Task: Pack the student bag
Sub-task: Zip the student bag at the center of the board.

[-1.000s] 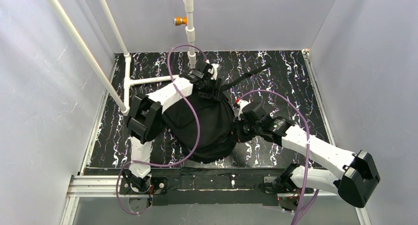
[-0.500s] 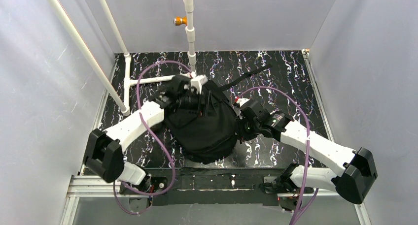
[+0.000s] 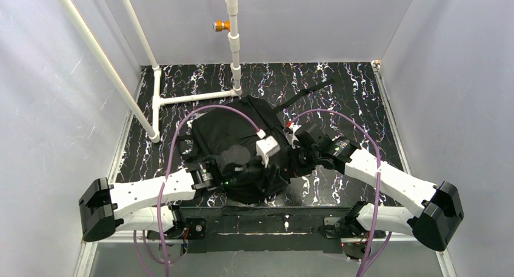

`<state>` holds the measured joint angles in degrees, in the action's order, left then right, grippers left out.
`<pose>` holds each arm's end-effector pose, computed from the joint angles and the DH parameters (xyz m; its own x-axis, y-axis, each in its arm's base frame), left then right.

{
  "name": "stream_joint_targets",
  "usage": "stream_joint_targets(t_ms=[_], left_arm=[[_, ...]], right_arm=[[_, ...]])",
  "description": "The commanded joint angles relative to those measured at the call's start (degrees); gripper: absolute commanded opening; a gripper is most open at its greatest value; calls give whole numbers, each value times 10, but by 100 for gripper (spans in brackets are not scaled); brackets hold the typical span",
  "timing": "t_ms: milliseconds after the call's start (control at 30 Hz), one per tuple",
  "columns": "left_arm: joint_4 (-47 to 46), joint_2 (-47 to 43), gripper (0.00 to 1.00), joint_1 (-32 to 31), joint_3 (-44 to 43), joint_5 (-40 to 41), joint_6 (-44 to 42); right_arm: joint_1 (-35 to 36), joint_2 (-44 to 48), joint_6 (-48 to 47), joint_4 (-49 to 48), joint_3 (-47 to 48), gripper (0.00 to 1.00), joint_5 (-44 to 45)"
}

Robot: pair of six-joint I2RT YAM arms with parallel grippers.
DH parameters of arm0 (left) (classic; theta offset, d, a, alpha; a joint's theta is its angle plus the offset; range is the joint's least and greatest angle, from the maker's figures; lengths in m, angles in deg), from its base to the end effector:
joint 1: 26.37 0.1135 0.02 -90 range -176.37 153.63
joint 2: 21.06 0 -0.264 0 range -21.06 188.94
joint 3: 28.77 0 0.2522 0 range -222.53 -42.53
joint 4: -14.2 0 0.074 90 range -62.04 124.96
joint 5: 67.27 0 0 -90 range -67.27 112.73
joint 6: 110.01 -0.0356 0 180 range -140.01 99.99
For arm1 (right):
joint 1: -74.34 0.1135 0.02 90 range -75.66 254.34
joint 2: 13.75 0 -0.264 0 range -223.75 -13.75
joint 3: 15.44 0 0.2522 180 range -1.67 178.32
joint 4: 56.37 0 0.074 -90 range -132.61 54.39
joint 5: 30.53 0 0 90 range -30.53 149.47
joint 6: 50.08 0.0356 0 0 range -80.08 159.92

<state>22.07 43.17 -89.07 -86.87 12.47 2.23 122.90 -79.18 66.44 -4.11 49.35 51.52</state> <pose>0.1144 -0.2355 0.2979 -0.4637 0.0863 -0.8818 0.8407 0.3570 -0.4071 0.1474 0.1744 0.2636 -0.8285 -0.2702 -0.4905 -0.4780 0.7975 0.3680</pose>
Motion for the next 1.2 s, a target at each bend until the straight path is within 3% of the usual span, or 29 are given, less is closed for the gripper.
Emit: stream_joint_targets(t_ms=[0,100,233,333,367,633,700,733,867,1000,1167], left_arm=[[-91,3,52,-60,45,154,-66],[-110,24,48,-83,49,199,-72],[-118,104,61,-124,27,263,-110],[-98,140,43,-138,4,339,-109],[-80,152,30,-138,-10,358,-108],[-31,187,1,-139,-58,382,-107],[-24,184,0,-139,-58,380,-101],[-20,182,0,-139,-57,380,-96],[-11,158,0,-139,-43,375,-62],[19,145,0,-138,-45,359,-16],[32,132,0,-138,-47,331,9]], right_arm=[[4,11,124,-16,31,1,-3],[4,22,204,-29,23,1,10],[4,14,309,1,20,1,46],[4,21,360,22,28,1,74],[4,19,371,32,31,1,77],[4,21,390,27,27,1,97],[4,32,378,24,21,1,113],[4,39,368,12,17,3,117],[4,65,320,18,17,36,170],[4,87,301,46,25,59,259],[-29,93,275,-30,-12,70,241]])
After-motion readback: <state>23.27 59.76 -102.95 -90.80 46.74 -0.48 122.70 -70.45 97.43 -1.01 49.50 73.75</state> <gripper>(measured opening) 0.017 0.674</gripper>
